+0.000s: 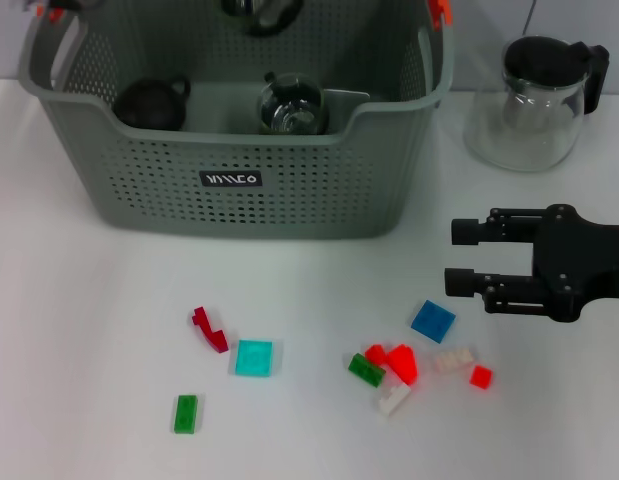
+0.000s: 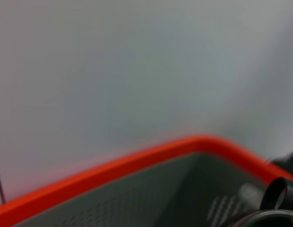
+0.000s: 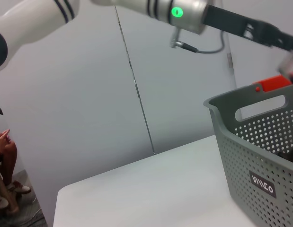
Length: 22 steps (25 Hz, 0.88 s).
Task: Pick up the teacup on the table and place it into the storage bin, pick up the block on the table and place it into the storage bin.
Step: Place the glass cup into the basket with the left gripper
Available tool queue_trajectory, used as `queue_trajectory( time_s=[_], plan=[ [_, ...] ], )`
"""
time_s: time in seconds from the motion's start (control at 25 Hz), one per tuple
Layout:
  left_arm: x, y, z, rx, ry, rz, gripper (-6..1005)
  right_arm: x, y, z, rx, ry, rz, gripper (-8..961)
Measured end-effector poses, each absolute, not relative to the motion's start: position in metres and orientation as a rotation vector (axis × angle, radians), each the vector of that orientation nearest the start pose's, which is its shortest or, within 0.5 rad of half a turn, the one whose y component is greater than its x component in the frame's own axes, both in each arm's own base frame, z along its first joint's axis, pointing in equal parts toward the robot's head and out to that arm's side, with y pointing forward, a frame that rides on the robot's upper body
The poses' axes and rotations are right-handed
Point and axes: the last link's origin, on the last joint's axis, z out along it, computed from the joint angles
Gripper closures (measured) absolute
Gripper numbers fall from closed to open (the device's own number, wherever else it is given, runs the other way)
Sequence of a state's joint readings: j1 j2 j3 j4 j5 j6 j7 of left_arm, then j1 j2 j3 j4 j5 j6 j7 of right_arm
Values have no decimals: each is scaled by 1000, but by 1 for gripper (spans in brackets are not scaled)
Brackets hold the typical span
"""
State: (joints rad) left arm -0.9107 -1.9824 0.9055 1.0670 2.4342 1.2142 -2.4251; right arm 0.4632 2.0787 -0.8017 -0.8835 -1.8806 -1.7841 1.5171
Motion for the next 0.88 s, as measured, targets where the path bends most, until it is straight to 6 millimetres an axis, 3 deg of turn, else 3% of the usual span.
queue_trajectory(
  time_s=[0.4,0.64,0.88],
  plan=[
    [-135,487,36,-2222,-759,179,952,229,309,28,-2877,506,830,278],
    [-139,486,15,-2246,-749,234,951,231,309,25,-2878,526,838,278],
    [-138,486,12,-2251,-749,239,949,231,309,25,-2879,526,839,279]
  ],
)
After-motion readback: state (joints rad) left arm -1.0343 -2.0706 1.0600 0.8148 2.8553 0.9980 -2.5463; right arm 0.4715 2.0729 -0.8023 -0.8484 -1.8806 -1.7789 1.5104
